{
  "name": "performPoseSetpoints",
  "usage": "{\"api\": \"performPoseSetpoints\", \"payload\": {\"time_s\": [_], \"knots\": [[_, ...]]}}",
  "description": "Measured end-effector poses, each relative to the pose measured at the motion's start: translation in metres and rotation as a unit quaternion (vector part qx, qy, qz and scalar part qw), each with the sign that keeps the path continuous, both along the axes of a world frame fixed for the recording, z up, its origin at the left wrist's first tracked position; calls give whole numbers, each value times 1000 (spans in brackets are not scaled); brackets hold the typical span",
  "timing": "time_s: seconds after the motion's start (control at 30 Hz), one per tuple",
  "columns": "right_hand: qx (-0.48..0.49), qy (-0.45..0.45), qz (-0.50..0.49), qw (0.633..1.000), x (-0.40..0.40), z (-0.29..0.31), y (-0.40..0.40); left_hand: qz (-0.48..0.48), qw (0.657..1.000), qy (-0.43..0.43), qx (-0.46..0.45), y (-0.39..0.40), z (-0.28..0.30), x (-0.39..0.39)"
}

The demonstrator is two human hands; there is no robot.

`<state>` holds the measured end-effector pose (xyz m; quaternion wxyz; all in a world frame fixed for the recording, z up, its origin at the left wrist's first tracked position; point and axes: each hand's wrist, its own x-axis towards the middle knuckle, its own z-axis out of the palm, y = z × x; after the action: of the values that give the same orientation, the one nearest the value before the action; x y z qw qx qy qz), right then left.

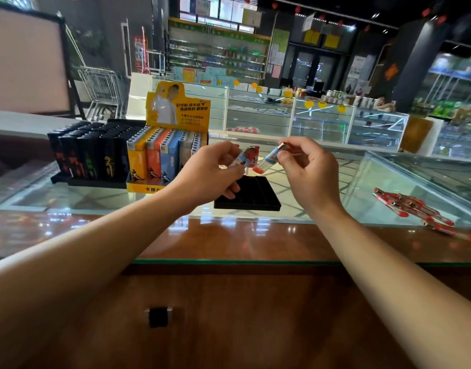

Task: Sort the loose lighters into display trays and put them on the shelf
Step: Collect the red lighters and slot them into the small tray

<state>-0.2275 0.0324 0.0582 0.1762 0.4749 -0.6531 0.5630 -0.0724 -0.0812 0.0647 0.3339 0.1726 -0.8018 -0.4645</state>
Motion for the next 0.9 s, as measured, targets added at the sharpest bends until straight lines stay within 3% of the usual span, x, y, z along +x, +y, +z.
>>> {"api": "performPoseSetpoints", "payload": {"time_s": [0.27,0.9], "knots": [[65,34,11,997,-11,12,-23,-5,999,36,-14,-3,3,-8],[32,63,10,997,-24,-8,-37,17,999,30,-15,-9,-14,-9]]}}
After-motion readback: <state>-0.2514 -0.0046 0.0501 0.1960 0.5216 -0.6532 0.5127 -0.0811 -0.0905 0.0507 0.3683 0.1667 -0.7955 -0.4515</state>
